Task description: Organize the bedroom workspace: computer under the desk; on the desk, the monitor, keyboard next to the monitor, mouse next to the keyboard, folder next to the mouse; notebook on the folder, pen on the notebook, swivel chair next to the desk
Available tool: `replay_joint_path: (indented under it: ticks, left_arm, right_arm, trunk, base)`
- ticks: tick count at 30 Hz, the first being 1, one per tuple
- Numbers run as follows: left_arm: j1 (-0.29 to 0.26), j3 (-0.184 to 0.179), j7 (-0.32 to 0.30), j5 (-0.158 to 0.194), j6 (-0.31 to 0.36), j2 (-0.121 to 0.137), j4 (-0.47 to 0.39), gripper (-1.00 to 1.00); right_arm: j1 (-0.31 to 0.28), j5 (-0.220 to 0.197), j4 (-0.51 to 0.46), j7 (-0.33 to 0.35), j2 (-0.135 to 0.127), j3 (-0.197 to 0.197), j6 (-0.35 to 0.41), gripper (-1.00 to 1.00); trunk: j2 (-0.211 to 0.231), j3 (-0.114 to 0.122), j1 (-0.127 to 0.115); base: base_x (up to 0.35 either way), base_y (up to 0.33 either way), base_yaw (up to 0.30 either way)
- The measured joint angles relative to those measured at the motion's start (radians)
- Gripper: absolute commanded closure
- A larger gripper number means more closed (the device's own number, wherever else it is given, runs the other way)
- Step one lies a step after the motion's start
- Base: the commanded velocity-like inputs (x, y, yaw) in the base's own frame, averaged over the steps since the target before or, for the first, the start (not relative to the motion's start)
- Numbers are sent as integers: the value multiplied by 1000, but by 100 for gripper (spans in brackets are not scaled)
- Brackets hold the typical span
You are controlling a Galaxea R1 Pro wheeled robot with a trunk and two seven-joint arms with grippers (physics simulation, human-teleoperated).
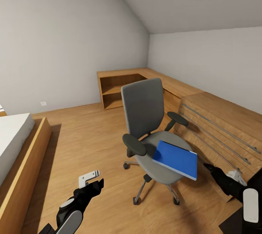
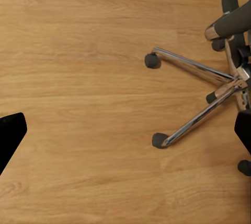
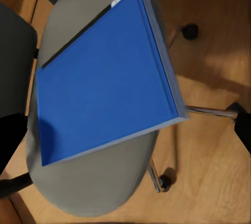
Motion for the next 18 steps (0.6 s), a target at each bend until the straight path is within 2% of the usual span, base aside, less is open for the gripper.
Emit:
replay_joint_path:
  ticks: [5, 6, 14, 18]
  left_arm:
    - [0, 1, 0, 0, 0, 0, 0, -100]
    - [0, 1, 0, 0, 0, 0, 0, -100]
    - [0, 0, 0, 1, 0, 0, 0, -100]
    - [0, 0, 0, 0, 0, -1, 0, -100]
  right_arm:
    - [0, -26, 83, 11, -39, -14, -1, -100]
    - [0, -47, 115, 20, -56, -15, -1, -100]
    - [0, -167, 245, 42, -132, -14, -9, -100]
    - [0, -198, 299, 55, -164, -14, -11, -100]
  trunk:
    - [-35, -16, 19]
    - [-42, -19, 23]
    - [-98, -44, 54]
    - [-126, -56, 69]
  base:
    - [0, 0, 0]
    - [0, 0, 0]
    - [0, 0, 0]
    - [0, 0, 0]
